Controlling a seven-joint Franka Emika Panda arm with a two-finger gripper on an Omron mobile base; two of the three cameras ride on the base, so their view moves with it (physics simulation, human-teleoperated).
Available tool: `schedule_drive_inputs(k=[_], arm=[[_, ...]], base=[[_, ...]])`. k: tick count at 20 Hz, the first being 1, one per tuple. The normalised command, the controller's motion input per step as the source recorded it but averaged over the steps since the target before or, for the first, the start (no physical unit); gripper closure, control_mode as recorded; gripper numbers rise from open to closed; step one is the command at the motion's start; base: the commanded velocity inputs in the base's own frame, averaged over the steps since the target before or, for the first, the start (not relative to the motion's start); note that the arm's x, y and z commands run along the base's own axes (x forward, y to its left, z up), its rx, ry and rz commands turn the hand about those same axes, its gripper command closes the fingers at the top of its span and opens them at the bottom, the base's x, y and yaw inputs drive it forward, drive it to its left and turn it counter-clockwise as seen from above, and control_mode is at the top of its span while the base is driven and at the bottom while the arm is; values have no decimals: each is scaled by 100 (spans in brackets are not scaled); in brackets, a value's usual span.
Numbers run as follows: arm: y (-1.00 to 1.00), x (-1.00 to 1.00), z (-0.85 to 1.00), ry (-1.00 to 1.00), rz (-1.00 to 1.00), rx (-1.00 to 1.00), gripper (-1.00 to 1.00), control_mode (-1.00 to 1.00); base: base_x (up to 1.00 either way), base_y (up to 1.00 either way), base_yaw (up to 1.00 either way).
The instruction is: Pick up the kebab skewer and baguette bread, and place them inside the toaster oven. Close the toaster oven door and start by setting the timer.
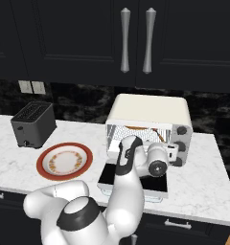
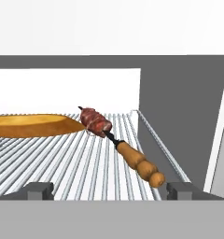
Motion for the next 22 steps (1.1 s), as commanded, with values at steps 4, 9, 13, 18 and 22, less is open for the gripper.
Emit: schedule_drive_inputs(k=[4, 9, 13, 18, 22], arm=[[4, -30, 0, 0, 0, 0, -100, -100], [0, -83, 2, 0, 0, 0, -100, -100], [0, -79, 7, 0, 0, 0, -100, -100], [0, -60, 3, 0, 0, 0, -100, -100], [0, -56, 0, 3, 0, 0, -100, -100]], base=[[0, 0, 0], [0, 0, 0], [0, 0, 0], [0, 0, 0], [0, 0, 0]])
